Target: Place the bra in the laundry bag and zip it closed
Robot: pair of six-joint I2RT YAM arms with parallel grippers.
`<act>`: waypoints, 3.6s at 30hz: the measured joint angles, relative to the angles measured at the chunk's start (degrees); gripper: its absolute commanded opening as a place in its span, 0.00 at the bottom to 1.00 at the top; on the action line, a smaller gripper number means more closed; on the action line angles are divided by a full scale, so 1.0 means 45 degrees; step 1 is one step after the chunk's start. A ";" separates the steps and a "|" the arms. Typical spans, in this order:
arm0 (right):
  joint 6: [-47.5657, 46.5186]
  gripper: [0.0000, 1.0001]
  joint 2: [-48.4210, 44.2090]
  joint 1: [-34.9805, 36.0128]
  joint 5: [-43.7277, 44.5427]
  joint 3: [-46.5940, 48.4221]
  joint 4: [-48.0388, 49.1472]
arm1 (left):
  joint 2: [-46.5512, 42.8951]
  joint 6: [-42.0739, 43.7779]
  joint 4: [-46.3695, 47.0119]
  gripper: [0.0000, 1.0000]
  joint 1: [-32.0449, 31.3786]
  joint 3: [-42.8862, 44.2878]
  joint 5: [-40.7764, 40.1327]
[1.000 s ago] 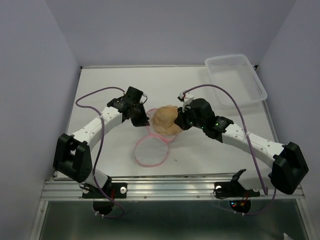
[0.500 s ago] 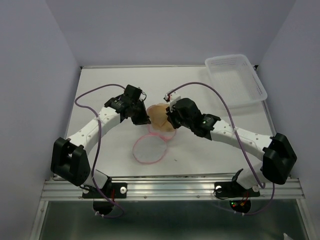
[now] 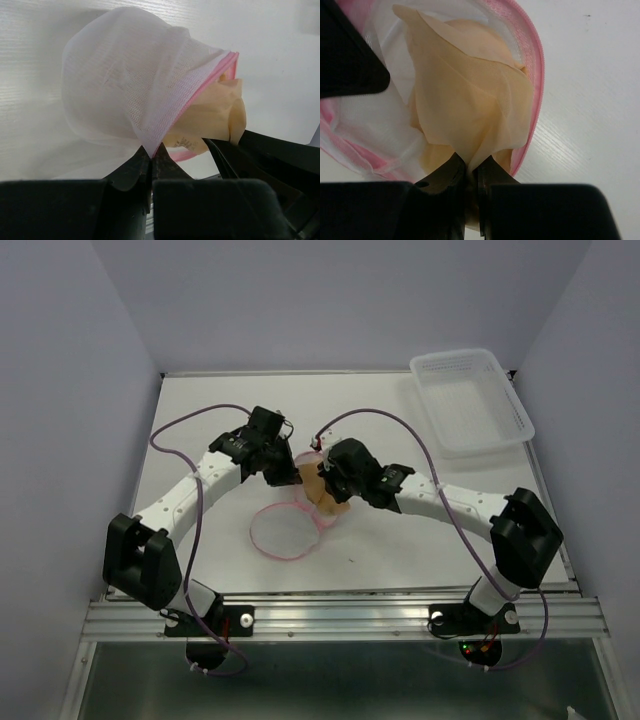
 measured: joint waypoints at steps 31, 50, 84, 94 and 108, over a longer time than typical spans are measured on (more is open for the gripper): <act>0.5362 0.68 0.3983 -0.0350 0.0019 0.2487 0.1632 | -0.0699 -0.0121 0.0743 0.00 0.0044 -0.1452 0.0228; 0.3317 0.85 -0.0651 -0.0505 -0.0296 0.1817 0.0398 | -0.1229 -0.0141 0.0860 0.00 0.1005 -0.2297 0.0010; 0.3011 0.01 -0.0617 -0.1098 0.1812 0.3570 -0.1530 | -0.1137 -0.0044 0.0471 0.00 0.0835 0.0928 0.0253; 0.2647 0.01 -0.0787 -0.1098 0.1836 0.3842 -0.1972 | -0.0015 0.0146 0.0452 0.00 0.0835 0.1171 0.0578; 0.3133 0.36 0.0379 -0.1598 0.1457 0.2487 -0.2691 | 0.0321 0.0073 0.0947 0.46 0.0835 -0.0573 0.0262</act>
